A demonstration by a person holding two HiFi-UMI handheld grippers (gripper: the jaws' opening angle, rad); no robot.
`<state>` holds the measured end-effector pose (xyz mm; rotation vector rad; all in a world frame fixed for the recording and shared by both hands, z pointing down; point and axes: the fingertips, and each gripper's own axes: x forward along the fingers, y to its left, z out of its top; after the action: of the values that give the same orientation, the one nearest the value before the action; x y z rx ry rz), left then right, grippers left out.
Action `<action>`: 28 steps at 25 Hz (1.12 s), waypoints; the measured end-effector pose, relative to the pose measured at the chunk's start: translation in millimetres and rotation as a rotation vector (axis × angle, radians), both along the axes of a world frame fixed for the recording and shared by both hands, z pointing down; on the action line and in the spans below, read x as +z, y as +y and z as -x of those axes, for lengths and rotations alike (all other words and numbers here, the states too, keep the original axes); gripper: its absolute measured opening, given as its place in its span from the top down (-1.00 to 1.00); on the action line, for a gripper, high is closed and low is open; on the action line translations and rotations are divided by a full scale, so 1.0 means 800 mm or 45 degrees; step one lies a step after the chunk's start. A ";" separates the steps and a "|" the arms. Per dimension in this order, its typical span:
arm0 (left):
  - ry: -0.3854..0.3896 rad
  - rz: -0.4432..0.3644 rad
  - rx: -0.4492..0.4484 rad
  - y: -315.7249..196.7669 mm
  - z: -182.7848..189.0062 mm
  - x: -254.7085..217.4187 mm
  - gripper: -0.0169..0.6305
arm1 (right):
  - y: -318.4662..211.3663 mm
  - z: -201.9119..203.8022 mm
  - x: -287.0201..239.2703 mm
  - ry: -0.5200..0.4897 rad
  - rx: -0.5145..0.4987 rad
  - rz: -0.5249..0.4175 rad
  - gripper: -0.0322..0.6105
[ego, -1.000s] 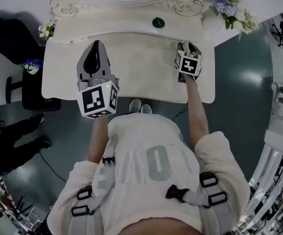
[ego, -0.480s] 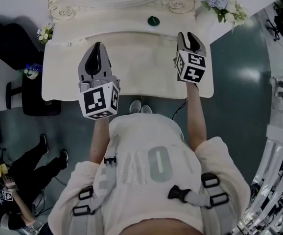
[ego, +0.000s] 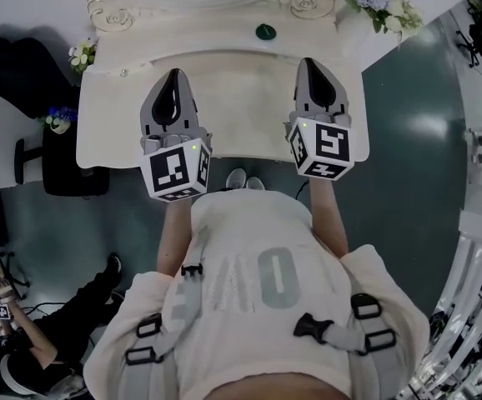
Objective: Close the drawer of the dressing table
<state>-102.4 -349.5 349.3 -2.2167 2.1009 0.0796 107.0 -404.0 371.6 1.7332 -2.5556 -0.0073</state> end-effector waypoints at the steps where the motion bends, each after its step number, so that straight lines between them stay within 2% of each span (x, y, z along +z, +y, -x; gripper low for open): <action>1: -0.004 0.000 0.001 0.001 0.000 0.001 0.89 | 0.005 0.004 0.001 0.011 -0.008 0.000 0.88; 7: -0.002 -0.003 0.007 0.001 -0.002 0.002 0.89 | 0.024 0.018 0.003 0.051 -0.060 -0.005 0.88; 28: 0.010 0.014 0.041 -0.003 -0.011 0.007 0.89 | 0.023 0.010 0.005 0.074 -0.037 0.005 0.88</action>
<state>-93.9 -351.8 355.2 -2.2607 2.0744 0.0797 99.4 -385.4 375.2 1.6692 -2.5374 -0.0535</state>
